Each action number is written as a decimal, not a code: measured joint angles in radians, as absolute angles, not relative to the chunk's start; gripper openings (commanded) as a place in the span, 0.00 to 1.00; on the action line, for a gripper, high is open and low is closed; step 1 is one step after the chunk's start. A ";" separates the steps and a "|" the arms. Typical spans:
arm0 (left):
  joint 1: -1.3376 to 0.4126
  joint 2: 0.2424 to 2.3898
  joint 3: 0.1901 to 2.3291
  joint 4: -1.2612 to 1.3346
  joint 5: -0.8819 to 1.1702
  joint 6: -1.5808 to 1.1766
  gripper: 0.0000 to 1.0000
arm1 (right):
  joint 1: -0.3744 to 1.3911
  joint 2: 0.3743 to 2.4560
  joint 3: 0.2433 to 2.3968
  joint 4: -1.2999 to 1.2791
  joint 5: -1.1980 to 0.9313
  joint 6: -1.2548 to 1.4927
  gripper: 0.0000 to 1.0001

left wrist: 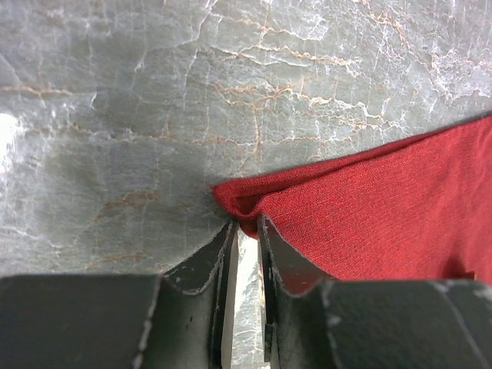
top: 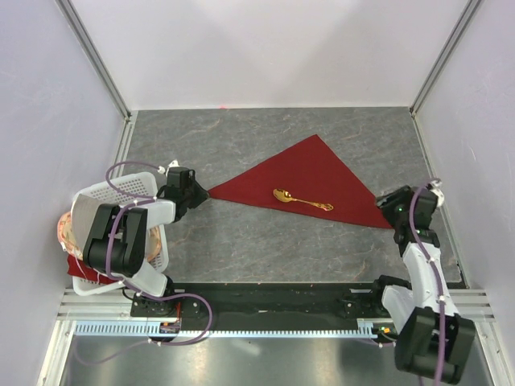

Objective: Fold the napkin, place the utensils inside, and roll it up
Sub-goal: Fold the napkin

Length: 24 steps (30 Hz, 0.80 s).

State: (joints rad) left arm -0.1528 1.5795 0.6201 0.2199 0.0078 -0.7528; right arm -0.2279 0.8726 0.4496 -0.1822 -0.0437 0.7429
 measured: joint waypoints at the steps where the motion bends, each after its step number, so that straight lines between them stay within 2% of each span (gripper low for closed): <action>1: -0.153 1.583 0.623 0.220 0.008 -0.745 0.23 | -0.266 0.870 0.440 -0.183 -0.062 0.754 0.54; 5: -0.153 1.597 0.639 0.224 0.009 -0.717 0.21 | -0.429 0.903 0.402 -0.205 -0.154 0.785 0.54; 9: -0.153 1.608 0.649 0.226 0.010 -0.696 0.21 | -0.511 0.933 0.373 -0.237 -0.215 0.792 0.55; 11: -0.153 1.612 0.655 0.224 0.010 -0.688 0.20 | -0.533 0.931 0.363 -0.254 -0.228 0.791 0.55; 14: -0.153 1.617 0.662 0.219 0.009 -0.678 0.12 | -0.556 0.926 0.352 -0.276 -0.236 0.789 0.55; 24: -0.153 1.621 0.665 0.218 0.010 -0.665 0.09 | -0.575 0.945 0.351 -0.302 -0.225 0.779 0.54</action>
